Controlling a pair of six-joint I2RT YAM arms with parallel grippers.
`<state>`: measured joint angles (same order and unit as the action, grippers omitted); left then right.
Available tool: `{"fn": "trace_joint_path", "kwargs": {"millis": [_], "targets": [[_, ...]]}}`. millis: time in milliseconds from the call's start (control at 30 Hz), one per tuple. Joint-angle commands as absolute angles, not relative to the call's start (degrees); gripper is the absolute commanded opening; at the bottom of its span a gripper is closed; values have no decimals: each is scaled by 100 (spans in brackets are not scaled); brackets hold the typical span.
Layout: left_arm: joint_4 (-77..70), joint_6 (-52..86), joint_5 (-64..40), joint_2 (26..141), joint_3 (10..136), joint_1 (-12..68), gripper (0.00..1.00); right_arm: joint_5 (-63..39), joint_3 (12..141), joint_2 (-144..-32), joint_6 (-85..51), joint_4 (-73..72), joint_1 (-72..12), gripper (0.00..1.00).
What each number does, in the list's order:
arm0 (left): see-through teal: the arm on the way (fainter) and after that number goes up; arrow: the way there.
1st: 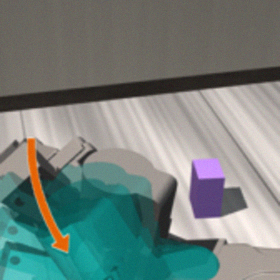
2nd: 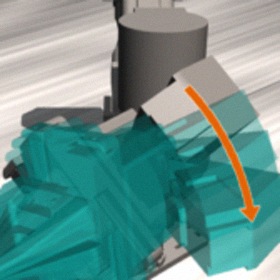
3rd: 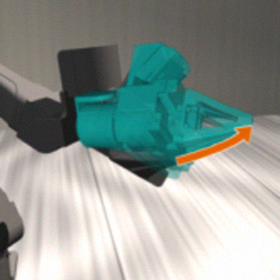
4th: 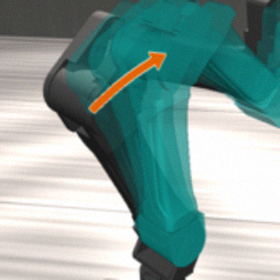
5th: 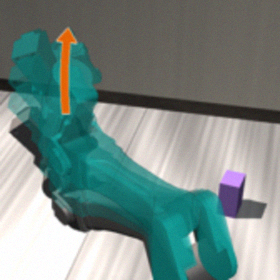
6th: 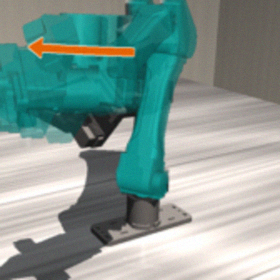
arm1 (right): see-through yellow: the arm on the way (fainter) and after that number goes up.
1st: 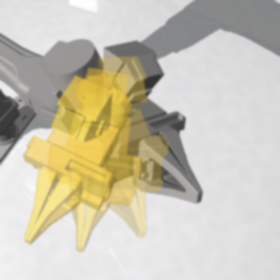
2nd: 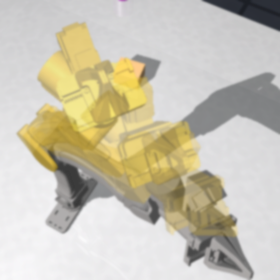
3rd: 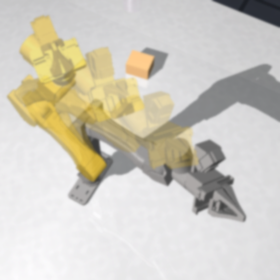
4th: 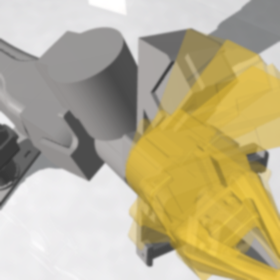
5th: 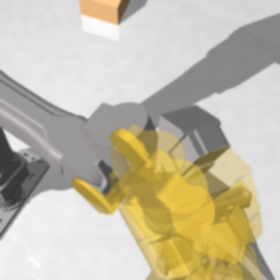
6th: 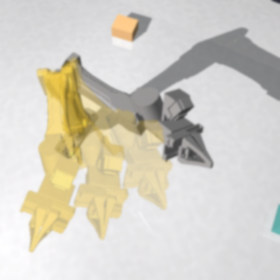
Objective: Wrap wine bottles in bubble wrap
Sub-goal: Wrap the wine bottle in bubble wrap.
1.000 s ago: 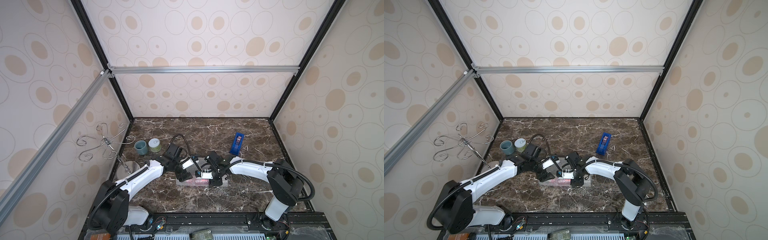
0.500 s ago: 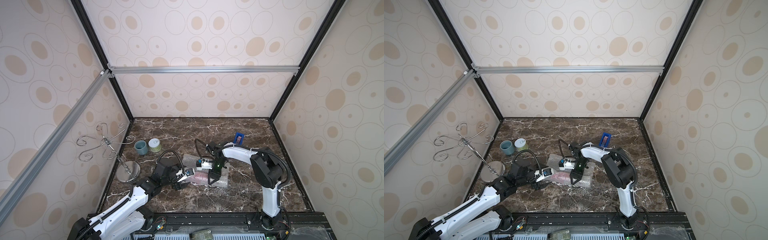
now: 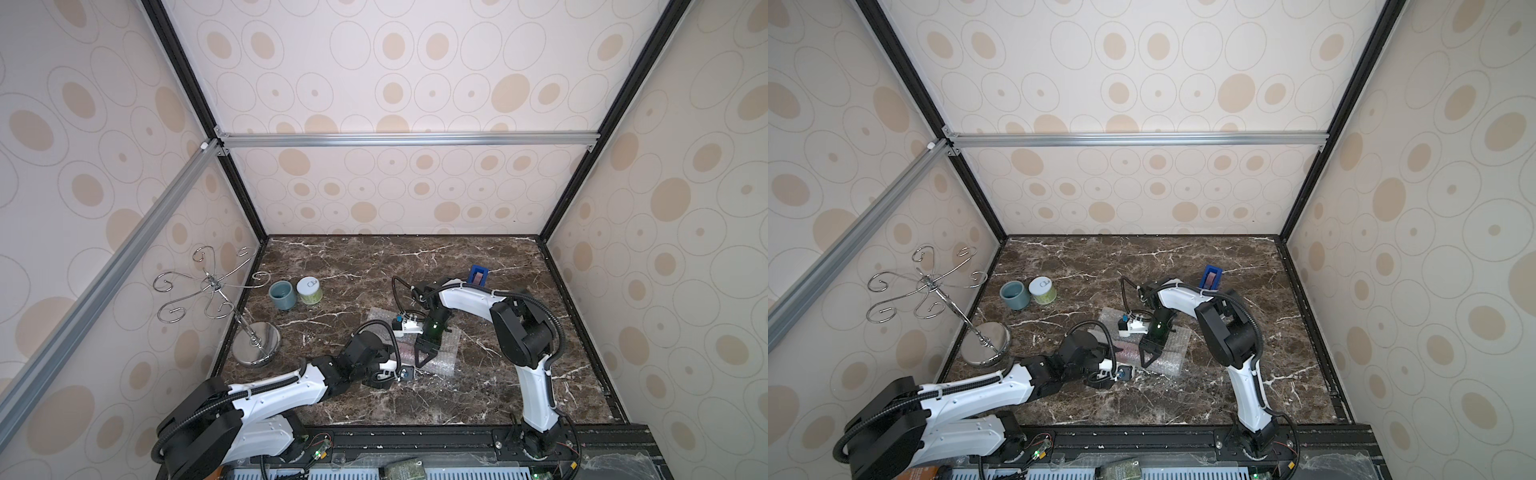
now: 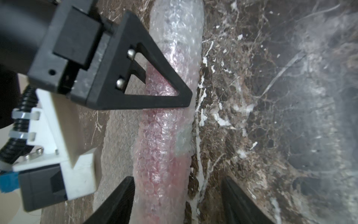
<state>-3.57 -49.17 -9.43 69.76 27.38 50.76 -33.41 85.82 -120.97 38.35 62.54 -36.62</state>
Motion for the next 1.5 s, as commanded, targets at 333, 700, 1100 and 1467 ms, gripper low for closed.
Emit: {"fn": "trace_joint_path", "kwargs": {"millis": [333, 700, 1100, 1467], "targets": [[-1167, -5696, -820, 8187, 3260, 5137, 76, -3383, 8733, -12260, 3808, 6412, -3668, 20], [-364, -5534, -792, 8813, 3654, 5137, 51, -2987, 8476, -11789, 3589, 5911, -3672, 50], [814, -5021, -729, 8783, 3821, 5134, 36, -2936, 8265, -10796, 2891, 5178, -3352, 69], [1881, -3723, -1082, 8958, 4230, 5181, 36, -1669, 7370, -9981, 56, 4385, -2887, 67]]}}
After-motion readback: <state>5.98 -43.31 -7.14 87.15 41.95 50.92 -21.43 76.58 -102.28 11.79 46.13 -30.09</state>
